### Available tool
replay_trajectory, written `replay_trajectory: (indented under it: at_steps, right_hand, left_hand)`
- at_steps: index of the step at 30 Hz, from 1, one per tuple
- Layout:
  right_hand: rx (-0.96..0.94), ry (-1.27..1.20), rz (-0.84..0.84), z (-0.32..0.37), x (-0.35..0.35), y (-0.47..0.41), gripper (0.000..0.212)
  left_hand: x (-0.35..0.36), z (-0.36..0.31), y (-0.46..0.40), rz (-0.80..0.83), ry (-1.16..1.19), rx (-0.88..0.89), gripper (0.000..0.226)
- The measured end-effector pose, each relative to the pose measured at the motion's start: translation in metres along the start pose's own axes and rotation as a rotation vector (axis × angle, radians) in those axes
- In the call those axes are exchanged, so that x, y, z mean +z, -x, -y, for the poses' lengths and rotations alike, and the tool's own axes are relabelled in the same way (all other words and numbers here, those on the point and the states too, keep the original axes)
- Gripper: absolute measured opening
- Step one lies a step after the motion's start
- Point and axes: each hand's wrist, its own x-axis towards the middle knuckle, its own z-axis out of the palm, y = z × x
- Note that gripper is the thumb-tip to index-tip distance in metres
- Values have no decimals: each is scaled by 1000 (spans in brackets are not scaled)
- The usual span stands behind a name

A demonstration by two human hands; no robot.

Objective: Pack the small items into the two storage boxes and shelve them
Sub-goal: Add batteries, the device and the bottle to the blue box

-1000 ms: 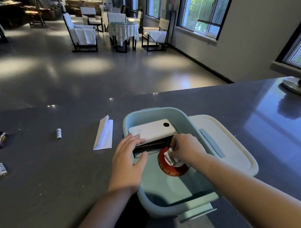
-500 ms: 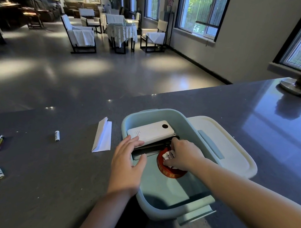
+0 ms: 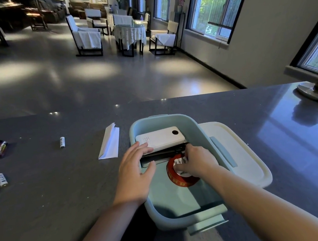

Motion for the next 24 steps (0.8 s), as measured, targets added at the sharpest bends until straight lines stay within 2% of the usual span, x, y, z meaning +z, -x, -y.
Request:
replay_trajectory:
  at_steps: [4, 8, 10, 14, 17, 21, 24]
  right_hand:
    - [-63, -2, -134, 9, -16, 24, 49]
    - [-231, -256, -237, 47, -15, 66, 23]
    - [-365, -385, -249, 79, -7, 86, 20]
    - [-524, -470, -140, 140, 28, 107, 29]
    - [-560, -487, -47, 176, 57, 106, 39]
    - [-530, -484, 38, 226, 81, 96, 25]
    - [-559, -479, 68, 264, 99, 80, 26]
  left_hand:
    - [-12, -4, 7, -39, 73, 2, 29]
    - [-47, 3, 26, -182, 133, -64, 24]
    - [-67, 15, 38, -254, 139, -127, 25]
    - [-108, 48, 67, -350, 94, -253, 30]
    - [-146, 73, 87, -385, 11, -328, 36]
    - [-206, 105, 103, -387, -174, -390, 38]
    - [-250, 133, 101, -384, -349, -376, 36]
